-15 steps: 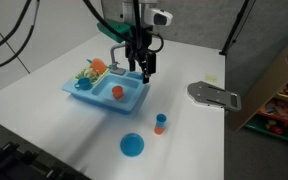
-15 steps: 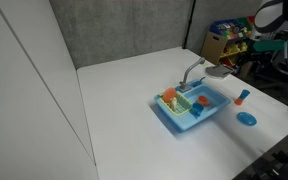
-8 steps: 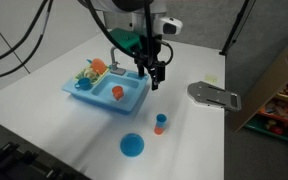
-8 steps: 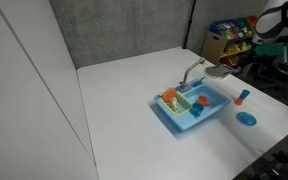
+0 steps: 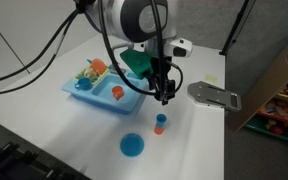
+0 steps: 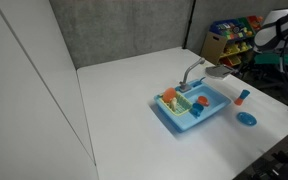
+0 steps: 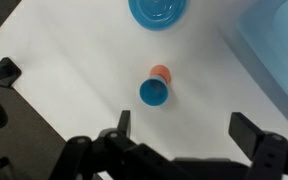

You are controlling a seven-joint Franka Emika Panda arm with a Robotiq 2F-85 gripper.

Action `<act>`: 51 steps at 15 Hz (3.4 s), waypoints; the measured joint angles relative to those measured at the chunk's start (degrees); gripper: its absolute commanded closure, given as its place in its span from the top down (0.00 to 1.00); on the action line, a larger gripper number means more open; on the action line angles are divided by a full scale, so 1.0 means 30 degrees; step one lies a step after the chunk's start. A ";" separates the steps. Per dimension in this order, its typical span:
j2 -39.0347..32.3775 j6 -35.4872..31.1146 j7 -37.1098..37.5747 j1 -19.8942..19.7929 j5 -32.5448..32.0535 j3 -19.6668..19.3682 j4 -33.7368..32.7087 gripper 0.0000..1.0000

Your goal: Place the blue cup on the blue plate

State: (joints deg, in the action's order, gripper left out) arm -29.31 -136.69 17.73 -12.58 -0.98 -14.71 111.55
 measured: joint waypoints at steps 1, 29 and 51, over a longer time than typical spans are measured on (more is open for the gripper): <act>-0.0203 -0.0256 -0.0008 -0.0094 0.0119 -0.0010 0.0008 1.00; -0.3482 -0.2699 -0.0461 -0.0794 0.1621 0.0607 -0.0659 1.00; -0.4926 -0.2687 -0.0461 -0.0627 0.1621 0.0880 -0.2156 1.00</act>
State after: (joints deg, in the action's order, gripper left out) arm -44.09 -144.75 16.35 -14.46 3.88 -12.07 105.08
